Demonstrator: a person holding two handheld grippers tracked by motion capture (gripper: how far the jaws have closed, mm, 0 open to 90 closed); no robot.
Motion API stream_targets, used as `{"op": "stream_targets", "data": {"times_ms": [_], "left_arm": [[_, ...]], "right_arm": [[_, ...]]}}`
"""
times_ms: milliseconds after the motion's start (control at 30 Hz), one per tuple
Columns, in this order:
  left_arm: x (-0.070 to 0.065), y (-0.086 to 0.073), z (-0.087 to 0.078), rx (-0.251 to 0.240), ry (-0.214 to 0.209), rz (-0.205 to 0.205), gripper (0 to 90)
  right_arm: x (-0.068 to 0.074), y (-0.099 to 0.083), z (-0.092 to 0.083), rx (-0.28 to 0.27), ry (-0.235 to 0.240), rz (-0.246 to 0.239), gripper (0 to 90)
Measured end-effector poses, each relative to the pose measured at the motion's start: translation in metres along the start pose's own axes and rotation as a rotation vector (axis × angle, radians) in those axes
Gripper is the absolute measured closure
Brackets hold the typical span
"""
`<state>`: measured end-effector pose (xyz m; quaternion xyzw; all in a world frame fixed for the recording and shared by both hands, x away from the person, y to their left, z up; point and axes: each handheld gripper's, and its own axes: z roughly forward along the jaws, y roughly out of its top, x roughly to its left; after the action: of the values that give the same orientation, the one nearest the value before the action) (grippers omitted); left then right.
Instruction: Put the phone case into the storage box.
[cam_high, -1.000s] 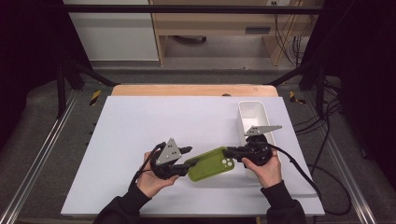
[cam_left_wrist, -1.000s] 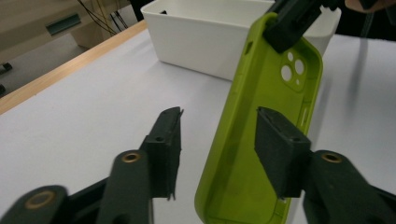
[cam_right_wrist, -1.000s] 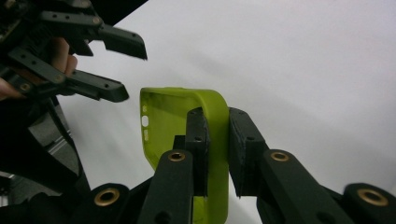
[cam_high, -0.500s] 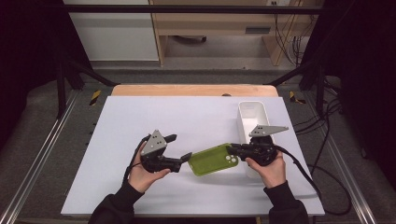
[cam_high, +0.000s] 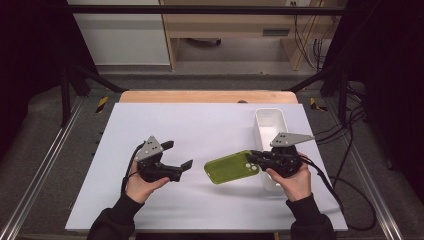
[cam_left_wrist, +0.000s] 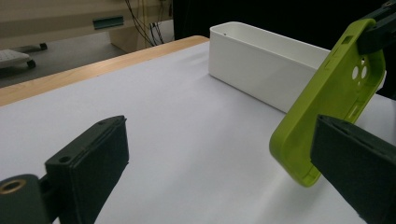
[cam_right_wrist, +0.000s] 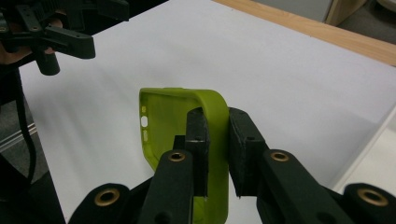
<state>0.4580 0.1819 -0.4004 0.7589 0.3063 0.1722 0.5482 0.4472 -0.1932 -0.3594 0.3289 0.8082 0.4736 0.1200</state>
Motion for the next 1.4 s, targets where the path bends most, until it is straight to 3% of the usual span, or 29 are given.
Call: {"op": "stream_targets", "data": {"times_ms": [433,967,1400], "left_arm": [[0.021,-0.014,-0.025,-0.002,0.064,-0.021,3.9],[0.049,-0.050,-0.046,0.011,0.142,-0.059,3.9],[0.057,-0.059,-0.049,0.020,0.158,-0.065,3.9]], "right_arm": [[0.003,0.024,-0.017,0.008,-0.055,-0.070,79.5],[0.004,0.051,-0.027,0.039,-0.123,-0.195,79.4],[0.000,0.069,-0.031,0.060,-0.181,-0.274,79.4]]}}
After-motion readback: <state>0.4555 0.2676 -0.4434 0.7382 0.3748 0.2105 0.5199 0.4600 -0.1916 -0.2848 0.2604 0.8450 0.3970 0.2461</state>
